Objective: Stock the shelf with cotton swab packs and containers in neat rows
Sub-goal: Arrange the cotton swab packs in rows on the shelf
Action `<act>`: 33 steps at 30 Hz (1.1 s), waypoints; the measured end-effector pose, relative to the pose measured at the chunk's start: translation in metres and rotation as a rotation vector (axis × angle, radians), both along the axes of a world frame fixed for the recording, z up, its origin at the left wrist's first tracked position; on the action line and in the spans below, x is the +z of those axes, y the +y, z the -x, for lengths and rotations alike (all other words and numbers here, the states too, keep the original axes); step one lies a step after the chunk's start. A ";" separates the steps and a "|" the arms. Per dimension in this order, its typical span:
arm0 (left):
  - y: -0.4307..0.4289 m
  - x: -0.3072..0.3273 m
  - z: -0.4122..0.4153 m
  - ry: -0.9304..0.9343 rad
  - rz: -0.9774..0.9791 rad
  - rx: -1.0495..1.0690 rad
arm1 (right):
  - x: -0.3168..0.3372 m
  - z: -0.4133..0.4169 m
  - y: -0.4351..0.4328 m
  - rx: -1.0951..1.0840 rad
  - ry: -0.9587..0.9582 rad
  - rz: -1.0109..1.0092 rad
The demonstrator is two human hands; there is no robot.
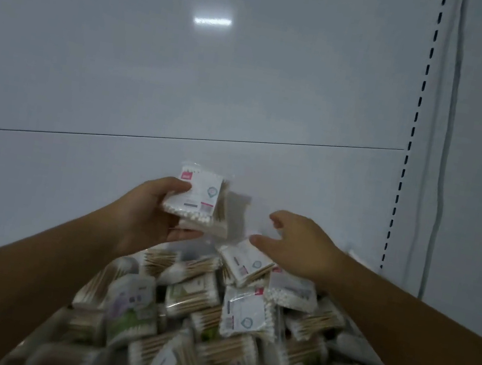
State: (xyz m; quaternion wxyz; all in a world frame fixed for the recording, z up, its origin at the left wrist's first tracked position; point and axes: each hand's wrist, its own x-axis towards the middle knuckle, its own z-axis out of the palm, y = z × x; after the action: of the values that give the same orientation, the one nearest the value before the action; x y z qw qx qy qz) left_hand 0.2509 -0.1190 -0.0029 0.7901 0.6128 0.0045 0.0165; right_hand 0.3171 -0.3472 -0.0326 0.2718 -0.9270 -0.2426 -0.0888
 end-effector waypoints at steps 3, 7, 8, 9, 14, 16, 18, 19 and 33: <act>0.031 -0.002 0.018 0.017 0.031 0.068 | -0.017 -0.005 0.016 -0.178 -0.313 0.586; 0.070 0.005 0.054 -0.006 0.046 0.100 | -0.016 -0.005 0.028 -0.200 -0.349 0.490; 0.081 0.008 0.066 -0.007 0.042 0.110 | -0.012 -0.001 0.030 -0.171 -0.311 0.378; 0.093 0.011 0.078 -0.009 0.038 0.119 | -0.010 0.004 0.033 -0.114 -0.253 0.232; 0.173 0.018 0.165 -0.058 0.047 0.187 | 0.019 0.059 0.117 0.216 -0.090 -0.375; 0.214 0.014 0.209 -0.103 0.071 0.210 | 0.034 0.096 0.182 0.364 -0.063 -0.456; 0.255 0.004 0.257 -0.150 0.115 0.209 | 0.046 0.140 0.251 0.486 -0.080 -0.371; 0.277 -0.003 0.281 -0.168 0.135 0.202 | 0.051 0.163 0.285 0.521 -0.122 -0.267; 0.537 -0.093 0.458 -0.073 0.421 0.557 | 0.015 0.323 0.624 0.822 -0.418 0.301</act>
State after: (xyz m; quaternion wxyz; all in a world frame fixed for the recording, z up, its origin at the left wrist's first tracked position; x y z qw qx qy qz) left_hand -0.2066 0.4182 -0.0958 0.8640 0.4105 0.1465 0.2519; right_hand -0.0061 0.2768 -0.0180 0.0925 -0.7457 -0.6483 -0.1226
